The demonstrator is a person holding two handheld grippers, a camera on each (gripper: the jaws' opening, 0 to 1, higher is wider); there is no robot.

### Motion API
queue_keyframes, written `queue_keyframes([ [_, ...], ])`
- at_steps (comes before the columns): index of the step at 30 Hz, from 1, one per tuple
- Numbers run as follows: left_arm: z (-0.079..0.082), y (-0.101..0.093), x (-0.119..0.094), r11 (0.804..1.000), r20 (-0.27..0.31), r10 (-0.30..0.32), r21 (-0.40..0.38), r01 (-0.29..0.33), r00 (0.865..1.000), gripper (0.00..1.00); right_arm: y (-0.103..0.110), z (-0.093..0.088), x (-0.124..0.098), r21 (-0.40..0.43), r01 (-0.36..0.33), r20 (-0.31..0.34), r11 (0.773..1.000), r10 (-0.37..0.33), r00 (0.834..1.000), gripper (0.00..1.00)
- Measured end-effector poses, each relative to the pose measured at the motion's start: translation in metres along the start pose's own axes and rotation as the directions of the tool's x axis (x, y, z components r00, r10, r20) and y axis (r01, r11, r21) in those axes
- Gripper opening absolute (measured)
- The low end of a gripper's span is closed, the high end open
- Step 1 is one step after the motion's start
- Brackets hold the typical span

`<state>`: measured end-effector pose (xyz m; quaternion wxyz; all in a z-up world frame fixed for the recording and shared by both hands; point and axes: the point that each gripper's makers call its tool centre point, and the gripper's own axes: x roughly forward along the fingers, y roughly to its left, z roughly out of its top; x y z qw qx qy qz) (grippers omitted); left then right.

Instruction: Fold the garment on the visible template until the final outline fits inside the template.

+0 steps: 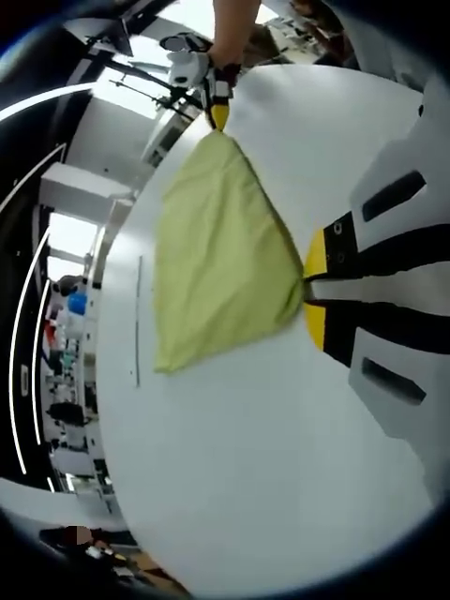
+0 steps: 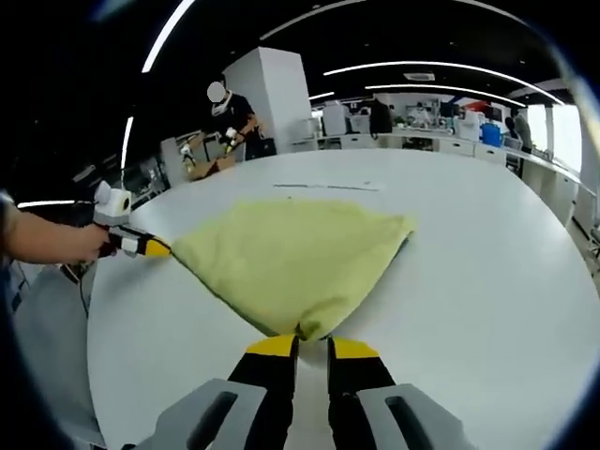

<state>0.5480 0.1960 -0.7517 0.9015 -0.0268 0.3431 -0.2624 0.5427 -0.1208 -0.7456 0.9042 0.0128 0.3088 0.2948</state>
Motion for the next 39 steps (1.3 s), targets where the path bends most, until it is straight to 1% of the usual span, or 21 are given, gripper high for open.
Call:
queue_keyframes([
  [5,0.002,0.002,0.004,0.999,0.015,0.008,-0.039,-0.007,1.0,0.0,0.001,0.0,0.003,0.048,0.007,0.009,0.999,-0.008,1.0,0.05],
  [8,0.002,0.003,0.006,0.998,0.022,0.011,-0.056,-0.01,1.0,0.0,0.001,-0.001,0.004,0.073,0.013,0.014,0.997,-0.014,1.0,0.01],
  [12,0.002,0.004,0.006,0.997,0.034,0.017,-0.076,-0.014,0.999,0.0,-0.001,-0.001,0.004,0.11,0.02,0.029,0.994,-0.023,0.999,0.0],
  [17,0.002,0.006,0.006,0.997,0.042,0.026,-0.075,-0.023,0.999,0.0,0.0,-0.001,0.004,0.112,0.023,0.031,0.993,-0.026,0.999,0.0],
  [22,0.003,0.008,0.003,0.998,0.032,0.032,-0.046,-0.03,0.999,0.0,-0.003,0.0,0.001,0.081,0.031,0.023,0.996,-0.033,0.999,0.0],
  [27,0.005,0.015,-0.003,0.999,0.029,0.039,-0.02,-0.039,0.999,0.0,-0.009,-0.001,-0.004,0.028,0.045,0.002,0.999,-0.045,0.999,0.0],
  [30,0.006,0.02,-0.008,0.999,0.031,0.041,-0.01,-0.041,0.999,0.0,-0.014,-0.002,-0.009,-0.048,0.054,-0.021,0.997,-0.055,0.998,0.0],
  [33,0.005,0.022,-0.01,0.999,0.023,0.042,0.01,-0.042,0.999,0.0,-0.015,-0.003,-0.011,-0.088,0.053,-0.036,0.995,-0.056,0.998,0.0],
  [36,0.004,0.024,-0.013,0.999,0.02,0.044,0.022,-0.045,0.999,0.0,-0.016,-0.005,-0.013,-0.143,0.052,-0.055,0.988,-0.061,0.997,0.0],
  [37,0.004,0.024,-0.013,0.999,0.02,0.045,0.024,-0.045,0.999,0.0,-0.018,-0.005,-0.013,-0.177,0.054,-0.061,0.983,-0.066,0.996,0.0],
  [38,0.005,0.023,-0.014,0.999,0.024,0.043,0.021,-0.044,0.999,0.0,-0.016,-0.006,-0.013,-0.178,0.053,-0.062,0.983,-0.065,0.996,0.0],
  [39,0.006,0.02,-0.013,1.0,0.033,0.024,0.011,-0.024,0.999,0.0,-0.016,-0.006,-0.013,-0.172,0.048,-0.062,0.984,-0.06,0.996,0.0],
])
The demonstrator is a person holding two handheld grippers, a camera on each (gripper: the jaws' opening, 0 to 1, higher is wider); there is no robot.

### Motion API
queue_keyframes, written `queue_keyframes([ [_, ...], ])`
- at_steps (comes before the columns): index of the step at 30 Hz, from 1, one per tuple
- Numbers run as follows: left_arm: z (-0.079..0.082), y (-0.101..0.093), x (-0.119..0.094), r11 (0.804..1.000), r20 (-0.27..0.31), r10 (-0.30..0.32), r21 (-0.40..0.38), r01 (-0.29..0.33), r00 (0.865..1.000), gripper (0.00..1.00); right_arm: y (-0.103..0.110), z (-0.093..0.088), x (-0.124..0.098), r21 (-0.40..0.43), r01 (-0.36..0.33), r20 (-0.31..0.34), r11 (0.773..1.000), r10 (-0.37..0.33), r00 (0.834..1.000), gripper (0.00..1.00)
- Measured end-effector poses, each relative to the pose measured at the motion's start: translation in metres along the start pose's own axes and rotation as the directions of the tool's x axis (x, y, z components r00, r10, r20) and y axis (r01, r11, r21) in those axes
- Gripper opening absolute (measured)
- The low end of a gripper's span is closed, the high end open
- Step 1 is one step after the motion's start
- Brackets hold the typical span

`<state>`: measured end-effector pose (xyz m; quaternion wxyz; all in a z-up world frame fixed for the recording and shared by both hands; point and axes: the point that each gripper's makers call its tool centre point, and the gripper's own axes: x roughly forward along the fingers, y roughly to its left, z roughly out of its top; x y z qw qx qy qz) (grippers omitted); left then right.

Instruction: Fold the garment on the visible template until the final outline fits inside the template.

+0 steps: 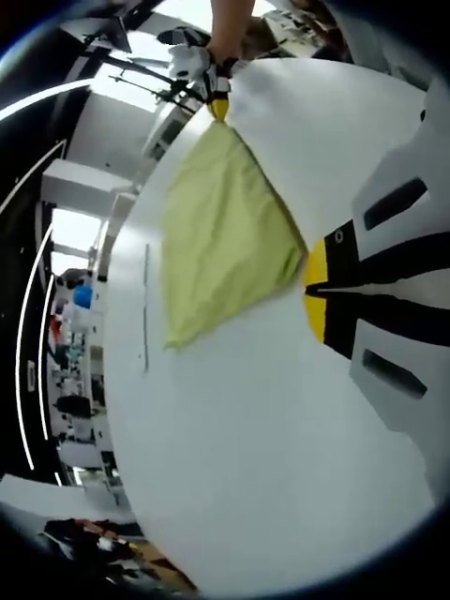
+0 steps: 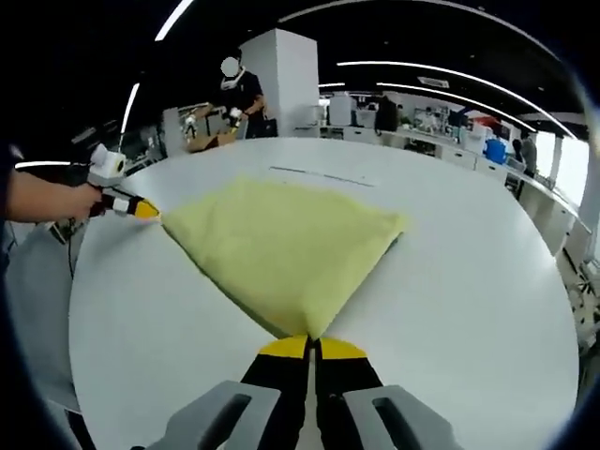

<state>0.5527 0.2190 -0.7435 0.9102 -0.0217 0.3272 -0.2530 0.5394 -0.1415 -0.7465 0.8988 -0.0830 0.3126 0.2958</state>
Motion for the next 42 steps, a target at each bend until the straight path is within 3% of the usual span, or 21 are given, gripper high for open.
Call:
queue_keyframes([
  [3,-0.008,-0.021,0.005,0.992,-0.031,-0.092,-0.089,0.089,0.995,0.0,0.001,0.0,0.001,-0.012,-0.001,-0.002,1.0,0.001,1.0,0.0],
  [5,-0.011,-0.026,0.008,0.998,-0.046,-0.066,-0.016,0.066,0.997,0.0,0.001,-0.001,0.001,-0.011,-0.004,-0.004,1.0,0.004,1.0,0.0],
  [12,-0.001,-0.026,0.019,0.998,-0.02,-0.045,-0.034,0.045,0.999,0.11,0.001,-0.001,0.001,-0.002,-0.006,-0.004,1.0,0.006,1.0,0.0],
  [19,0.0,-0.025,0.02,0.998,-0.017,-0.041,-0.038,0.04,0.999,0.0,0.001,-0.001,0.002,-0.001,-0.01,-0.005,1.0,0.01,1.0,0.0],
  [25,0.0,-0.021,0.02,1.0,-0.012,-0.027,-0.001,0.027,1.0,0.0,0.0,-0.001,0.002,-0.003,-0.012,-0.005,1.0,0.012,1.0,0.0],
  [32,-0.001,-0.01,0.009,0.998,-0.03,-0.03,0.051,0.032,0.999,0.0,-0.007,-0.002,-0.005,-0.007,-0.012,-0.004,1.0,0.012,1.0,0.0],
  [38,-0.008,-0.015,0.004,0.99,-0.06,-0.064,0.12,0.071,0.996,0.0,-0.005,-0.005,-0.008,-0.034,-0.029,-0.013,0.999,0.028,1.0,0.0],
  [40,-0.014,-0.02,0.005,0.989,-0.085,-0.089,0.108,0.098,0.992,0.0,0.001,-0.009,-0.008,-0.033,-0.06,-0.026,0.998,0.059,0.998,0.0],
  [42,-0.021,-0.022,0.004,0.991,-0.108,-0.096,0.079,0.105,0.989,0.0,0.002,-0.01,-0.01,-0.04,-0.066,-0.021,0.997,0.065,0.998,0.08],
])
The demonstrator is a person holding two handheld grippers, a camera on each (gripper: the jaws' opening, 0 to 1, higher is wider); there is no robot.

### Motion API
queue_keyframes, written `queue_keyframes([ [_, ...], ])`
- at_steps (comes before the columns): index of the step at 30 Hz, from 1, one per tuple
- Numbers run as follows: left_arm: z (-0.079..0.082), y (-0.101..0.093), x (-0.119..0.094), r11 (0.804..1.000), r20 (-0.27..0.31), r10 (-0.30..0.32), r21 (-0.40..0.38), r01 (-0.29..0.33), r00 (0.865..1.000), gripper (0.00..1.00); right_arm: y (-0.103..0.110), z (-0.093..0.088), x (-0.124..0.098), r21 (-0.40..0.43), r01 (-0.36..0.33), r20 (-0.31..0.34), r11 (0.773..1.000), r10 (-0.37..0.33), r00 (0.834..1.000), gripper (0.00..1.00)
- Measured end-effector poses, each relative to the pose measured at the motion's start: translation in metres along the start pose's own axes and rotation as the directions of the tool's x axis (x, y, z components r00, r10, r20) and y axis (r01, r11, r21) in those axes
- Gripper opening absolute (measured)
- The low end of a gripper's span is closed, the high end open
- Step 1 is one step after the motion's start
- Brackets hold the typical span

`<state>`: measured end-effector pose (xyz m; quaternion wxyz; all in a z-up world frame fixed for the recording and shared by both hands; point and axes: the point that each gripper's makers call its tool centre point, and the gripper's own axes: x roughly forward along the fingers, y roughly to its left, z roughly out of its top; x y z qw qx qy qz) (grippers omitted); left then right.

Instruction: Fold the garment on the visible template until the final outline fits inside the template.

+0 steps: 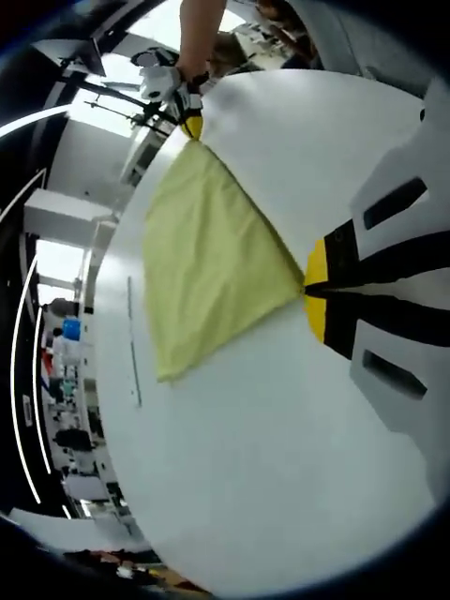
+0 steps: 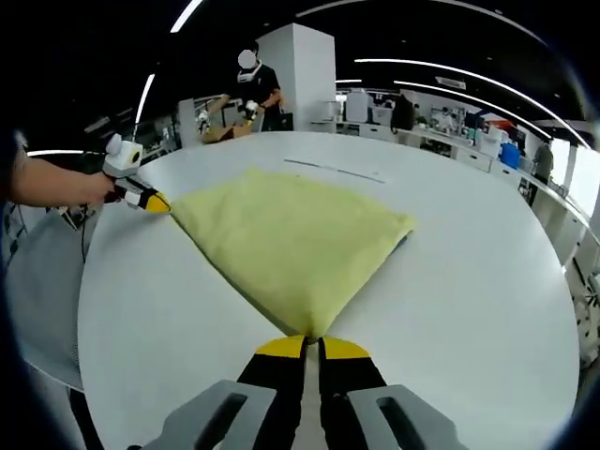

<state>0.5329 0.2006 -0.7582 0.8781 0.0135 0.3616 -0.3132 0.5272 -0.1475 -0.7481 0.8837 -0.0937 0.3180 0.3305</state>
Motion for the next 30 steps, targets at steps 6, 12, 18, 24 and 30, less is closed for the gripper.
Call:
queue_keyframes([
  [6,0.012,-0.001,-0.007,1.0,0.072,0.018,-0.012,-0.017,0.997,0.22,0.0,0.002,-0.004,0.017,0.0,0.031,1.0,-0.001,1.0,0.11],
  [12,0.02,-0.003,-0.002,0.998,0.109,0.014,-0.062,-0.007,0.994,0.15,-0.001,0.006,0.001,0.085,0.001,0.048,0.996,-0.006,0.999,0.1],
  [18,0.022,-0.006,0.005,0.995,0.116,0.018,-0.104,-0.006,0.993,0.05,-0.004,-0.002,0.01,0.152,0.043,0.007,0.987,-0.045,0.999,0.04],
  [24,0.027,-0.008,0.006,0.991,0.135,0.02,-0.133,-0.002,0.991,0.0,-0.004,0.0,0.012,0.114,0.053,0.007,0.992,-0.054,0.999,0.0],
  [30,0.029,-0.01,0.002,0.994,0.138,0.01,-0.111,0.006,0.99,0.0,-0.013,0.004,0.003,0.087,0.066,0.015,0.994,-0.068,0.998,0.0],
])
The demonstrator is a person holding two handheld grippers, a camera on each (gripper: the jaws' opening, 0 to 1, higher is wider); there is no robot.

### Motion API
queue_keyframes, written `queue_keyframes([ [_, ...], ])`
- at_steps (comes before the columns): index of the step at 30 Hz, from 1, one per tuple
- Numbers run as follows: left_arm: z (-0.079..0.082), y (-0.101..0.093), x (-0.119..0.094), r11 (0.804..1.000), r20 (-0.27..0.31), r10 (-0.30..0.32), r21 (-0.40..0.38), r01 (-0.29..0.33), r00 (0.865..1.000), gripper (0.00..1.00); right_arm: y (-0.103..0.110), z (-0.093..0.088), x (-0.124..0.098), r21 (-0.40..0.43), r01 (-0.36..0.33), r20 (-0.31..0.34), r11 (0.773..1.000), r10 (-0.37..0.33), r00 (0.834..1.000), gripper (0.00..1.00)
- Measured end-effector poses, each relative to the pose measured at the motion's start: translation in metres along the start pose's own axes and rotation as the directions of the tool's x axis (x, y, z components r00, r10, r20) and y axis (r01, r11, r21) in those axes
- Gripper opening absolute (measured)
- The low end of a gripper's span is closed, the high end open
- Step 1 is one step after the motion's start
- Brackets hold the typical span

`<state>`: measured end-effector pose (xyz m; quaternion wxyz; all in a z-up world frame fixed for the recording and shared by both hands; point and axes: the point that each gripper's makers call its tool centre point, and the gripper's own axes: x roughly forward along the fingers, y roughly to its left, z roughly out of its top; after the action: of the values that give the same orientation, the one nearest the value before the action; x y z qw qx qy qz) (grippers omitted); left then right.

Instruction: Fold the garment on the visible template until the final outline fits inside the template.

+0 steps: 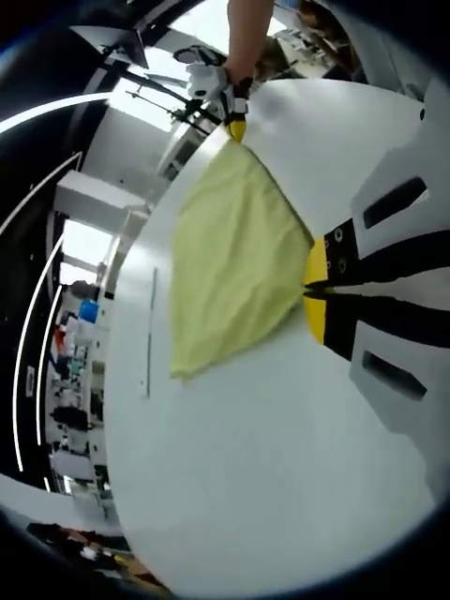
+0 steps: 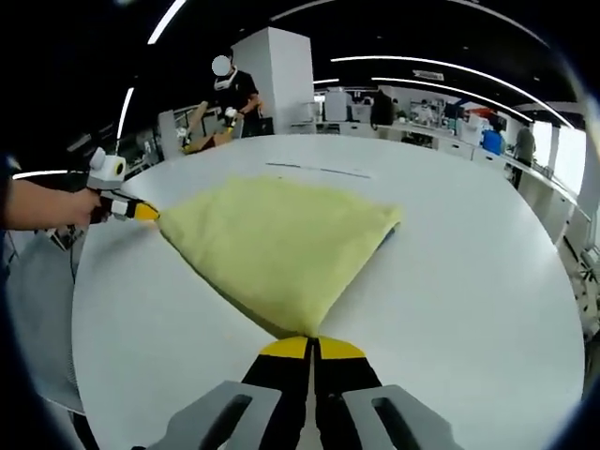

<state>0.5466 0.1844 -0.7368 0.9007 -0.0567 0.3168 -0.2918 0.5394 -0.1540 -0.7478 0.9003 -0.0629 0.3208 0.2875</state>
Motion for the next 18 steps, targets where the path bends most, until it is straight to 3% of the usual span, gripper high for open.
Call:
queue_keyframes([
  [8,-0.003,-0.004,-0.004,0.999,-0.012,-0.026,0.023,0.027,1.0,0.0,0.004,0.0,-0.013,-0.038,-0.029,0.015,0.999,0.029,0.999,0.0],
  [18,-0.013,-0.011,-0.004,0.998,-0.042,-0.053,0.04,0.055,0.998,0.0,0.007,-0.02,-0.03,-0.061,-0.043,-0.01,0.997,0.043,0.999,0.0],
])
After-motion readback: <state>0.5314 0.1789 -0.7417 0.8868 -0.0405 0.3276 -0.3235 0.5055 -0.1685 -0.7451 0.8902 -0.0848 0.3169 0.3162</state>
